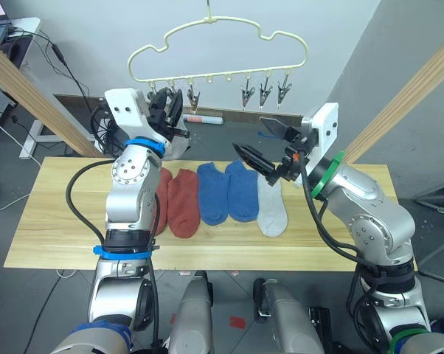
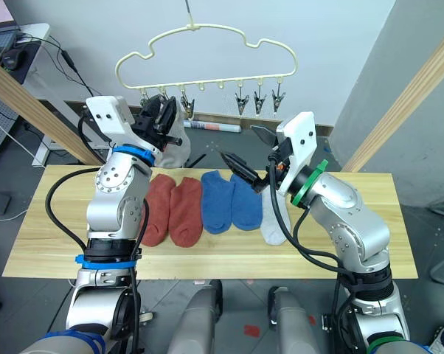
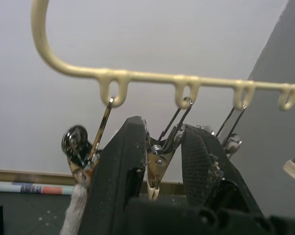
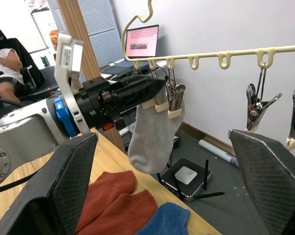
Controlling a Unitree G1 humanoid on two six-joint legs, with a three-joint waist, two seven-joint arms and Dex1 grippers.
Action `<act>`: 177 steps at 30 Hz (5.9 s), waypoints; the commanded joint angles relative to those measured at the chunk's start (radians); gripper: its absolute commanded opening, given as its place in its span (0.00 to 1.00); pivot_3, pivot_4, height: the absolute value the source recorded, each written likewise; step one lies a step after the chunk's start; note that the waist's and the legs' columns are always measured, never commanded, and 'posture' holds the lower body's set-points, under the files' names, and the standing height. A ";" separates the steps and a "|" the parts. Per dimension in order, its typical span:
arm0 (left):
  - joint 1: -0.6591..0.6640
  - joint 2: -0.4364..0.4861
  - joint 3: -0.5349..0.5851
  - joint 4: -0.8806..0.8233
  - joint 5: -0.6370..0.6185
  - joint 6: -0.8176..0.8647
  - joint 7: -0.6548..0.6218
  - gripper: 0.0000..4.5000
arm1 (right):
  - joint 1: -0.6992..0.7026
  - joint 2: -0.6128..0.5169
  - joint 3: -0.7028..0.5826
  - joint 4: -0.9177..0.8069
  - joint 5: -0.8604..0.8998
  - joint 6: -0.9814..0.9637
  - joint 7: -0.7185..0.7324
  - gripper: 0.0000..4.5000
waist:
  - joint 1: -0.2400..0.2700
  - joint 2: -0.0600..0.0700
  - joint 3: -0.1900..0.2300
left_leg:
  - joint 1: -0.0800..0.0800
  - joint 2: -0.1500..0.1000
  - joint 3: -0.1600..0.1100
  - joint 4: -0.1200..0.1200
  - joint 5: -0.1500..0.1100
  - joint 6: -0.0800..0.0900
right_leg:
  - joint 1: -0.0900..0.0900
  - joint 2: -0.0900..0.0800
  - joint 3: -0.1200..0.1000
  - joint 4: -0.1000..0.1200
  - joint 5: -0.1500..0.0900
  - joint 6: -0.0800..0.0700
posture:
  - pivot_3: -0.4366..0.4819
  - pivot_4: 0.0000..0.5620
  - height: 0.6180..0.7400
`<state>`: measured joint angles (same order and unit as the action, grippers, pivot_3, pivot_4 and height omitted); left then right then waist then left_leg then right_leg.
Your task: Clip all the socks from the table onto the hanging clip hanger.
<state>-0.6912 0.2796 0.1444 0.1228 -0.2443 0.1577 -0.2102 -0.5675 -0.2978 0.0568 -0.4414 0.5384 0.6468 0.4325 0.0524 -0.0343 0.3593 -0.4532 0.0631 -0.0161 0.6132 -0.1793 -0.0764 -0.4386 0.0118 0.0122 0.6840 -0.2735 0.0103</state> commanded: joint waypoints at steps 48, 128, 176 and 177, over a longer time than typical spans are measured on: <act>0.094 0.075 0.055 -0.212 -0.088 0.200 -0.089 0.00 | -0.070 0.100 0.105 0.887 -0.544 -0.266 -0.162 1.00 | -0.002 0.000 0.000 | 0.007 0.001 0.001 0.001 0.002 -0.002 | 0.000 0.001 0.003 0.011 -0.001 0.002 | 0.68 0.67 1.00; 0.102 0.221 0.280 -0.257 -1.085 0.824 0.020 0.85 | -0.013 0.276 0.208 0.217 -0.278 -0.096 0.135 0.06 | 0.010 -0.002 0.014 | 0.018 0.001 -0.001 -0.008 0.002 -0.004 | 0.016 -0.005 0.001 -0.005 -0.003 0.005 | 0.71 0.70 1.00; 0.034 -0.015 -0.085 -0.160 -0.081 0.103 -0.114 0.64 | 0.085 0.041 0.019 -0.003 -0.184 -0.071 0.088 1.00 | 0.022 -0.002 0.015 | 0.016 0.000 0.002 -0.014 0.002 -0.005 | 0.013 -0.003 0.002 -0.010 -0.003 0.005 | 0.62 0.70 1.00; 0.025 -0.023 -0.085 -0.143 -0.073 0.090 -0.111 0.64 | 0.082 0.041 0.017 -0.003 -0.180 -0.069 0.085 1.00 | 0.021 -0.002 0.015 | 0.016 0.000 0.002 -0.014 0.002 -0.005 | 0.013 -0.003 0.002 -0.010 -0.003 0.005 | 0.62 0.70 1.00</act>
<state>-0.6458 0.2651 0.0551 -0.0141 -0.3303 0.2858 -0.3266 -0.4775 -0.2553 0.0967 -0.3889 0.3357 0.5947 0.5196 0.0738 -0.0366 0.3748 -0.4373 0.0633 -0.0141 0.5990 -0.1770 -0.0809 -0.4256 0.0085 0.0142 0.6741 -0.2769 0.0152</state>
